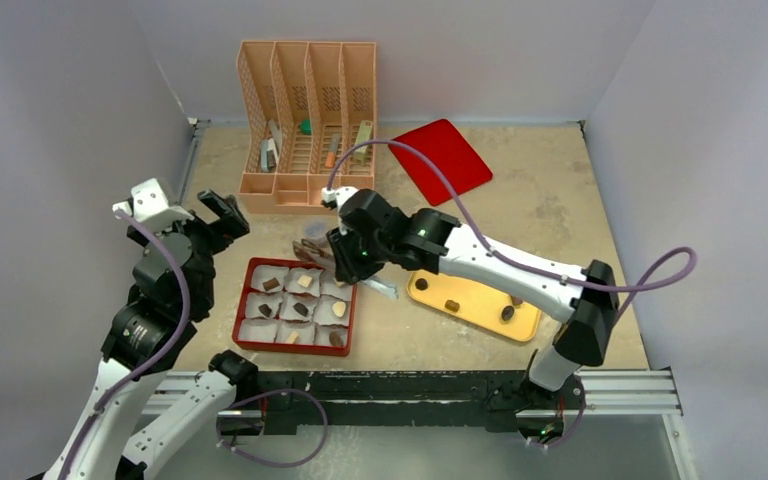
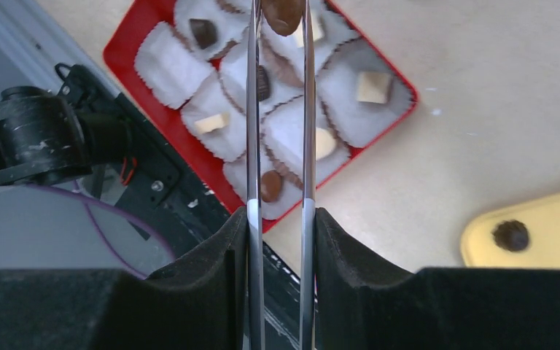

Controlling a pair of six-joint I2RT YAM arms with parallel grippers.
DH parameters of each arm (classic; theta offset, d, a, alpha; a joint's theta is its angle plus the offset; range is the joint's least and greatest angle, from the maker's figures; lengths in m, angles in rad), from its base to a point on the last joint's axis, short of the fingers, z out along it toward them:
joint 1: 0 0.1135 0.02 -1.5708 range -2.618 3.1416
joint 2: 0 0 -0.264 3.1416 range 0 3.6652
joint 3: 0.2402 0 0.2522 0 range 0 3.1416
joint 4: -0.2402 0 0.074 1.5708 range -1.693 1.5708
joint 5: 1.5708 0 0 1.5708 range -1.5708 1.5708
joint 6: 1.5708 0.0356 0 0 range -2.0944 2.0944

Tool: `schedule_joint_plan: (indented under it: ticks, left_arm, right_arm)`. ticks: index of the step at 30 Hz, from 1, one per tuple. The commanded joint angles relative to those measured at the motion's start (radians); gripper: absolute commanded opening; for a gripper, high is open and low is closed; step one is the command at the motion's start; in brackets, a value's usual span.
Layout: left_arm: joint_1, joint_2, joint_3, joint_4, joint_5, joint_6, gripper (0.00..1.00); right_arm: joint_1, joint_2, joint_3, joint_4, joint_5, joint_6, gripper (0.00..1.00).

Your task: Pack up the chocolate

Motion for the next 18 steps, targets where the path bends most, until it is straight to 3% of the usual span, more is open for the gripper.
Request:
schedule_joint_plan:
  ticks: [1,18]
  left_arm:
    - [-0.003,-0.025,0.061,-0.002,-0.040,0.027,0.92]
    - [-0.003,-0.055,0.086,-0.043,-0.064,0.041,0.92]
  right_arm:
    - [0.045,0.058,0.117,0.053,-0.062,-0.021,0.24]
    - [0.183,0.315,0.283,0.012,-0.197,-0.083,0.25]
